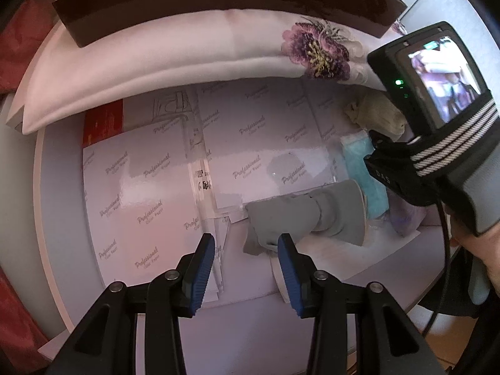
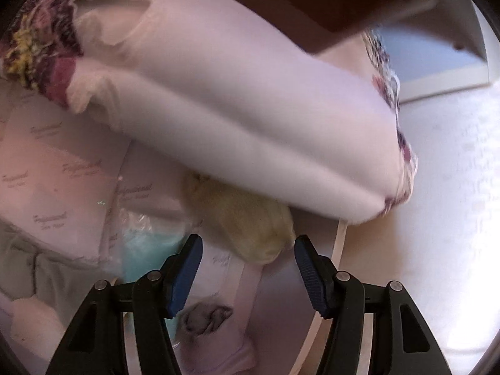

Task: Organize soft objects
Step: 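Reach to the beige knit hat and grasp it with the right tool, then lift the beige knit hat up toward the gold tray with the right tool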

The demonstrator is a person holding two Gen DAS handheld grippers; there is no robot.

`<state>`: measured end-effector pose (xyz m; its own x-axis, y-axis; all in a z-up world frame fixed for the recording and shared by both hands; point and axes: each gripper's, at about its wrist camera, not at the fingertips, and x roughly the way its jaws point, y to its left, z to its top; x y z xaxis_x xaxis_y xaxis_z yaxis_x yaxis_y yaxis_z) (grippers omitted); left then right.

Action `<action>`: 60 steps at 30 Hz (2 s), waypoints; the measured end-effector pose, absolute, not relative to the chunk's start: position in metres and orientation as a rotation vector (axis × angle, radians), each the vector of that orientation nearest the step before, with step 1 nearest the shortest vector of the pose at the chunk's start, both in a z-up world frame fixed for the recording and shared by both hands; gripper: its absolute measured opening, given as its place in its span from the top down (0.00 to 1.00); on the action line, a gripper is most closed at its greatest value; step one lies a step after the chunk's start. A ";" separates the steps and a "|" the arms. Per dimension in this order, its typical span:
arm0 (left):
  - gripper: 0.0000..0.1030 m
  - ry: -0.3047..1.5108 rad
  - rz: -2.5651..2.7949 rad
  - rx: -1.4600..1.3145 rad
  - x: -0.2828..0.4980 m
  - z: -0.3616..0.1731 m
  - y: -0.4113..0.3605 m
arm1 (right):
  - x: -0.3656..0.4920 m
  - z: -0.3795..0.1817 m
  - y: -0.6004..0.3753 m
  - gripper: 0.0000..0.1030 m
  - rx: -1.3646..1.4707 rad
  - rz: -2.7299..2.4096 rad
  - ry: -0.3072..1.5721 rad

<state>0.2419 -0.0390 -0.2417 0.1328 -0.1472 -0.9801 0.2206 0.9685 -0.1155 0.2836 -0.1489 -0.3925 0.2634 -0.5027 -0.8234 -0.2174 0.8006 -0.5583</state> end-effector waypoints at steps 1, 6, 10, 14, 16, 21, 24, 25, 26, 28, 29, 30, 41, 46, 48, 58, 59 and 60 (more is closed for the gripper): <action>0.59 1.409 -0.268 0.059 0.242 -0.240 -0.039 | 0.288 -0.394 -0.149 0.41 -0.663 -0.210 1.317; 0.59 1.400 -0.278 0.050 0.243 -0.236 -0.042 | 0.301 -0.409 -0.150 0.43 -0.716 -0.218 1.340; 0.59 1.403 -0.283 0.042 0.243 -0.235 -0.041 | 0.309 -0.420 -0.155 0.49 -0.723 -0.229 1.355; 0.59 1.402 -0.282 0.029 0.243 -0.237 -0.040 | 0.323 -0.423 -0.153 0.62 -0.725 -0.224 1.360; 0.59 1.405 -0.277 0.026 0.243 -0.235 -0.038 | 0.318 -0.419 -0.144 0.65 -0.718 -0.211 1.363; 0.59 1.409 -0.262 0.016 0.246 -0.233 -0.029 | 0.319 -0.406 -0.137 0.66 -0.579 -0.138 1.435; 0.59 1.415 -0.268 0.014 0.248 -0.234 -0.026 | 0.315 -0.394 -0.137 0.66 -0.412 -0.075 1.502; 0.59 1.419 -0.279 0.015 0.248 -0.234 -0.027 | 0.314 -0.391 -0.138 0.66 -0.359 -0.060 1.520; 0.59 1.422 -0.293 0.022 0.247 -0.234 -0.028 | 0.312 -0.389 -0.139 0.66 -0.317 -0.050 1.532; 0.55 1.419 -0.322 0.061 0.246 -0.233 -0.033 | 0.310 -0.384 -0.145 0.66 -0.208 -0.042 1.555; 0.54 1.416 -0.335 0.084 0.246 -0.231 -0.036 | 0.309 -0.384 -0.148 0.66 -0.174 -0.042 1.560; 0.49 1.410 -0.348 0.106 0.246 -0.229 -0.040 | 0.309 -0.384 -0.154 0.66 -0.130 -0.046 1.566; 0.39 1.449 -0.434 0.313 0.260 -0.241 -0.066 | 0.275 -0.365 -0.180 0.66 -0.020 -0.003 1.526; 0.39 1.474 -0.515 0.386 0.262 -0.258 -0.085 | 0.266 -0.341 -0.194 0.66 0.016 0.020 1.505; 0.39 1.491 -0.539 0.386 0.265 -0.264 -0.091 | 0.262 -0.325 -0.191 0.66 0.020 0.027 1.493; 0.39 1.498 -0.577 0.426 0.271 -0.277 -0.105 | 0.231 -0.234 -0.189 0.66 0.088 0.084 1.405; 0.39 1.501 -0.576 0.430 0.272 -0.278 -0.106 | 0.227 -0.221 -0.193 0.66 0.098 0.098 1.388; 0.40 1.506 -0.572 0.430 0.273 -0.279 -0.106 | 0.224 -0.209 -0.194 0.66 0.105 0.114 1.369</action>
<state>0.2731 -0.1061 -0.2793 -0.0236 -0.0858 -0.9960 0.5971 0.7979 -0.0829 0.2241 -0.1944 -0.2090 0.1965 0.1423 -0.9701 -0.0196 0.9898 0.1412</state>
